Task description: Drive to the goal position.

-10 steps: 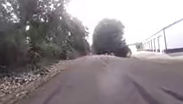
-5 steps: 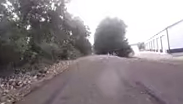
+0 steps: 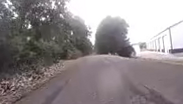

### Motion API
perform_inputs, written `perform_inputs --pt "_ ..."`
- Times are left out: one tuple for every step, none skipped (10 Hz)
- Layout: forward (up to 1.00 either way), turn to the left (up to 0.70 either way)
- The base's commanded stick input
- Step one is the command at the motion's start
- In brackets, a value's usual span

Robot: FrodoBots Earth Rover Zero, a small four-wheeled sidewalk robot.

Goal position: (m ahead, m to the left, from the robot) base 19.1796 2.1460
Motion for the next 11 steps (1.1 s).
perform_inputs --pt "0.85 0.0" --pt "0.85 0.0" --pt "0.85 0.0" --pt "0.85 0.0" --pt "0.85 0.0" --pt "0.85 0.0" --pt "0.85 0.0" --pt "0.85 0.0" --pt "0.85 0.0" --pt "0.85 0.0" --pt "0.85 0.0"
